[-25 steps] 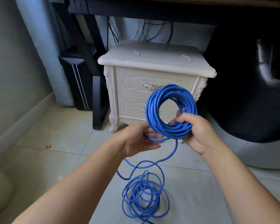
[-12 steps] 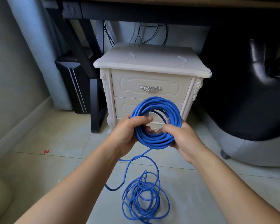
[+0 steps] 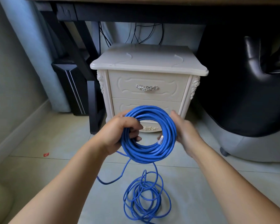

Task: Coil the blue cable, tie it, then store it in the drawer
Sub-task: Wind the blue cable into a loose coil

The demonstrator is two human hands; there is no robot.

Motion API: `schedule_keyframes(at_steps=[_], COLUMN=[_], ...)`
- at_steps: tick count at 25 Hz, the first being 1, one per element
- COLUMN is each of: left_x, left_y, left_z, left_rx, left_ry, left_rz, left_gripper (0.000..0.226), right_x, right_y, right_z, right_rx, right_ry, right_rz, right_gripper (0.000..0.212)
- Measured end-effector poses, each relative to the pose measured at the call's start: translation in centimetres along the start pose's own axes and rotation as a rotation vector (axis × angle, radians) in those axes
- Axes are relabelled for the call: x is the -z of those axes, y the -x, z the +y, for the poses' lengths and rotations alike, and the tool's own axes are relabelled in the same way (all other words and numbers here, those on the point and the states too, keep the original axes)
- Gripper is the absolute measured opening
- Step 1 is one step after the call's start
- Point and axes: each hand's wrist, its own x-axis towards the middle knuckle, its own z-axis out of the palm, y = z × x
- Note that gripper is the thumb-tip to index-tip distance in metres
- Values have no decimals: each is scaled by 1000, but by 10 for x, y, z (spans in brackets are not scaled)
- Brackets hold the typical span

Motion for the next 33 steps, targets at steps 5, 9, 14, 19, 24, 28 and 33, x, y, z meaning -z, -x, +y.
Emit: schedule_keyframes(at_steps=[5,9,14,19,24,28,33], left_x=[14,19,32,29,25,19,9], left_y=[5,2,3,0,1,-1,-1], left_z=[-2,-3,1,0,-2,-4,-6], left_rx=[17,45,93,-32,-121,-163,-202], left_ry=[-93,181,49,-135,-37,88,305], left_rz=[-40,-121,-58,161,188,281,337], left_gripper=[17,18,22,21,17,17,31], right_x=[13,-16,3,-2,-23,-32,-52], right_y=[-7,17,-6,3,12,20,34], right_z=[-14,3,-12,-11,7,13,17], right_rx=[10,-189,30,273,255,224,48], right_ry=[-161,-143,-123,-86,-20,-33,-131], right_rz=[-74,-444,-121,-146,-98,-219,-238], right_gripper=[39,43,43,20,21,63,47])
